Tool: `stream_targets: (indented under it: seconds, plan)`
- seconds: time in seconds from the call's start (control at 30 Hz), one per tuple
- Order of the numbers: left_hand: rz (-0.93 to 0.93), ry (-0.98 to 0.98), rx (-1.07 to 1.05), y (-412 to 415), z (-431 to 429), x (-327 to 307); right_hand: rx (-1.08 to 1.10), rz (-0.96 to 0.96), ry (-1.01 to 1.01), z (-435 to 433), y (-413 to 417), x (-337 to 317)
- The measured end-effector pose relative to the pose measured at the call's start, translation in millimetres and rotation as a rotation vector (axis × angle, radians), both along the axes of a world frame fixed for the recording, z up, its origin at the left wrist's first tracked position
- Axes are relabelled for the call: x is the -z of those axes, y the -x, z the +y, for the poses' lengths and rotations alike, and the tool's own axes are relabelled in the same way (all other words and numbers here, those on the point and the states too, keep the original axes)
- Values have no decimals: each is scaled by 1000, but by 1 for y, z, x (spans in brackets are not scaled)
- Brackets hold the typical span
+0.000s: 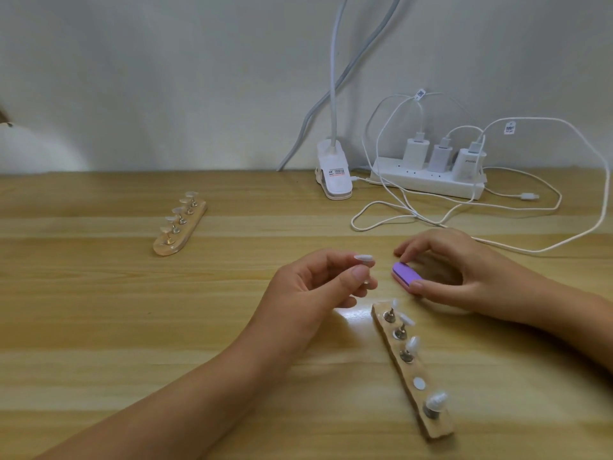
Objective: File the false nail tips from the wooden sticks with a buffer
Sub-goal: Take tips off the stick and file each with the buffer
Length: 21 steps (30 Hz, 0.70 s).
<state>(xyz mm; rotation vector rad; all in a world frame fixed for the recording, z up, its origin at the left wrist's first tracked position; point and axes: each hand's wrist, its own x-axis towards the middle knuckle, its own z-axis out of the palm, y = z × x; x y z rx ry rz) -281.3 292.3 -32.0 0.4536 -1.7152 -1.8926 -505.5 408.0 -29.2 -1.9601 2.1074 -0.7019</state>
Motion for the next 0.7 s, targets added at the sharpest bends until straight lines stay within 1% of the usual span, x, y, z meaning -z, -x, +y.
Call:
stream_targets:
  seconds: [0.1, 0.2, 0.27, 0.33, 0.4, 0.47, 0.57, 0.7]
  plan:
    - [3, -5, -3, 0, -1, 1, -26, 106, 35, -1, -1, 0]
    - [-23, 6, 3, 0, -2, 2, -3, 65, 114, -2, -3, 1]
    - [-79, 42, 7, -1, -3, 4, 38, -73, 148, -2, -6, -1]
    - [-108, 80, 13, -2, -4, 5, 50, -273, 195, -2, -13, -9]
    - [-65, 74, 15, -1, -4, 4, 17, -478, 268, 1, -23, -20]
    - [-38, 53, 9, -1, -4, 3, -44, -563, 313, 4, -36, -32]
    - [-33, 68, 12, 0, -4, 5, -107, -564, 334, 5, -55, -35]
    - [-36, 75, -17, 0, -4, 6, -102, -486, 421, 1, -65, -21]
